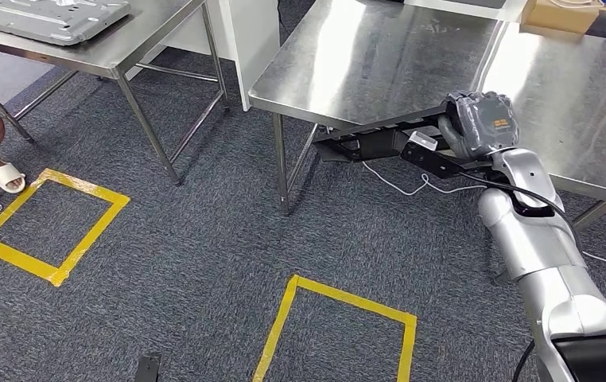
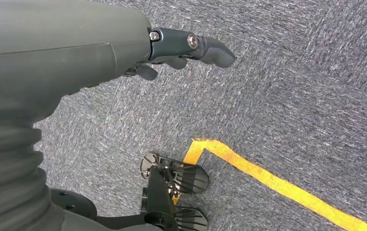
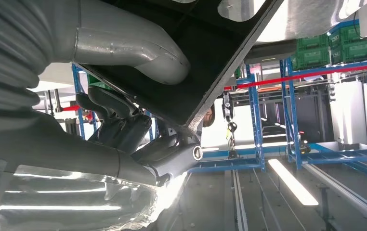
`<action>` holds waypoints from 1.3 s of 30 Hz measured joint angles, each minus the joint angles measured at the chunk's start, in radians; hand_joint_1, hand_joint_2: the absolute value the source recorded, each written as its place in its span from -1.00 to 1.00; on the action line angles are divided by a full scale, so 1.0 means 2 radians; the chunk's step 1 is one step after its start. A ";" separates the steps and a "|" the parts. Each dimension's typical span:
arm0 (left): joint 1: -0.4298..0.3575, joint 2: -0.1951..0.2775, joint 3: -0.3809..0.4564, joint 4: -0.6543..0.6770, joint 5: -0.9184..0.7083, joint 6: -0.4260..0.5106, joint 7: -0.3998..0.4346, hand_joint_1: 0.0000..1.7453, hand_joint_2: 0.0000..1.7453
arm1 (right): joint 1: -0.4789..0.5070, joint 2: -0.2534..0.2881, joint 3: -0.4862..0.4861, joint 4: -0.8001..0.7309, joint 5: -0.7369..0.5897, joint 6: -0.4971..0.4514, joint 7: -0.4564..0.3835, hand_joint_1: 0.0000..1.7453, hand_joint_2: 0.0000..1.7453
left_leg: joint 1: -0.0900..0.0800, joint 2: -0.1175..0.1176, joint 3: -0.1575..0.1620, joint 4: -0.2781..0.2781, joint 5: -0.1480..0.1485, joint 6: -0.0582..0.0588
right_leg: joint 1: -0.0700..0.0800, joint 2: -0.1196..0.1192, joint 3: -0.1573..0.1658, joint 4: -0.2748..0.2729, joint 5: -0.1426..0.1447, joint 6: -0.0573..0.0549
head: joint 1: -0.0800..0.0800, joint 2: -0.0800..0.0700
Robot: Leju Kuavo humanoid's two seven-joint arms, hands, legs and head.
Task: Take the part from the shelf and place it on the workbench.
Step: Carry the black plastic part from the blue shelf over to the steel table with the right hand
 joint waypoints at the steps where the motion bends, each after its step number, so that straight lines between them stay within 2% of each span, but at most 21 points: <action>1: 0.000 0.000 0.000 0.000 0.000 0.000 0.000 -1.00 1.00 | 0.000 0.000 0.000 0.000 0.000 0.000 0.000 1.00 1.00 | 0.000 0.000 0.000 0.000 0.000 0.000 | 0.000 0.000 0.000 0.000 0.000 0.000 | 0.000 0.000; 12: 0.000 -0.003 0.001 0.000 -0.003 0.000 -0.001 -1.00 1.00 | -0.003 -0.002 -0.001 0.000 0.001 -0.008 0.007 1.00 1.00 | 0.001 0.000 0.000 0.000 0.000 0.000 | -0.001 0.000 -0.001 0.000 0.000 0.000 | 0.000 0.000; 21: 0.000 -0.004 0.005 0.000 -0.004 0.000 -0.002 -1.00 1.00 | -0.003 -0.001 -0.003 0.000 -0.011 -0.007 0.005 1.00 1.00 | 0.000 -0.001 -0.003 0.003 0.000 0.000 | -0.006 0.000 -0.001 0.000 0.001 0.002 | 0.000 0.000; 24: 0.000 -0.004 0.005 0.000 -0.003 0.000 -0.003 -1.00 1.00 | -0.004 -0.001 -0.004 0.000 -0.012 -0.004 0.005 1.00 1.00 | -0.001 -0.001 -0.003 0.005 0.000 0.003 | -0.007 0.001 -0.002 -0.002 0.003 0.005 | 0.000 0.000; 26: 0.000 -0.004 0.005 0.000 -0.003 0.000 -0.004 -1.00 1.00 | -0.007 -0.002 -0.005 -0.002 -0.011 0.001 0.005 1.00 1.00 | 0.001 0.003 -0.001 0.000 0.005 0.007 | -0.005 0.000 -0.003 -0.002 0.004 0.008 | 0.000 0.000; 28: 0.000 -0.006 0.005 0.000 -0.003 0.000 -0.006 -1.00 1.00 | -0.014 -0.004 -0.006 -0.003 -0.010 0.006 0.005 1.00 1.00 | 0.004 0.009 0.001 -0.009 0.012 0.013 | -0.003 -0.009 -0.016 0.019 -0.010 0.006 | 0.001 0.000; 30: 0.001 -0.007 0.006 0.000 -0.003 0.000 -0.006 -1.00 1.00 | -0.022 -0.006 -0.006 -0.004 -0.010 0.013 0.006 1.00 1.00 | 0.005 0.016 -0.001 -0.013 0.016 0.015 | -0.003 -0.018 -0.045 0.081 -0.041 0.002 | 0.002 0.000; 32: 0.001 -0.008 0.006 0.000 -0.003 0.000 -0.006 -1.00 1.00 | -0.028 -0.008 -0.006 -0.004 -0.010 0.020 0.008 1.00 1.00 | 0.006 0.025 -0.005 -0.012 0.017 0.014 | -0.006 -0.020 -0.068 0.139 -0.063 0.005 | 0.002 0.000; 33: 0.002 -0.008 0.007 0.000 -0.003 0.000 -0.006 -1.00 1.00 | -0.031 -0.009 -0.005 -0.004 -0.010 0.024 0.009 1.00 1.00 | 0.007 0.029 -0.006 -0.012 0.017 0.013 | -0.008 -0.022 -0.065 0.141 -0.062 0.009 | 0.002 0.000; 34: 0.002 -0.009 0.008 0.000 -0.003 0.000 -0.006 -1.00 1.00 | -0.035 -0.010 -0.005 -0.004 -0.010 0.027 0.010 1.00 1.00 | 0.008 0.034 -0.007 -0.011 0.018 0.011 | -0.009 -0.025 -0.052 0.122 -0.055 0.015 | 0.002 0.000; 36: 0.002 -0.009 0.009 0.000 -0.003 0.000 -0.006 -1.00 1.00 | -0.045 -0.012 -0.004 -0.004 -0.010 0.030 0.010 1.00 1.00 | 0.008 0.044 -0.009 -0.007 0.016 0.005 | -0.011 -0.045 -0.007 0.051 -0.037 0.025 | 0.002 0.000; 37: 0.002 -0.009 0.010 0.000 -0.004 0.000 -0.006 -1.00 1.00 | -0.050 -0.012 -0.003 -0.004 -0.009 0.031 0.011 1.00 1.00 | 0.007 0.048 -0.011 -0.004 0.014 0.000 | -0.011 -0.052 0.008 0.024 -0.031 0.025 | 0.002 0.000; 38: 0.001 -0.009 0.010 0.000 -0.004 0.000 -0.006 -1.00 1.00 | -0.056 -0.013 -0.002 -0.004 -0.008 0.033 0.013 1.00 1.00 | 0.006 0.053 -0.011 -0.001 0.013 -0.003 | -0.010 -0.056 0.017 0.009 -0.028 0.022 | 0.002 0.000; 39: 0.001 -0.009 0.011 0.000 -0.004 0.000 -0.006 -1.00 1.00 | -0.061 -0.013 -0.002 -0.004 -0.007 0.035 0.015 1.00 1.00 | 0.005 0.057 -0.012 0.000 0.011 -0.006 | -0.008 -0.054 0.018 0.006 -0.029 0.016 | 0.001 0.000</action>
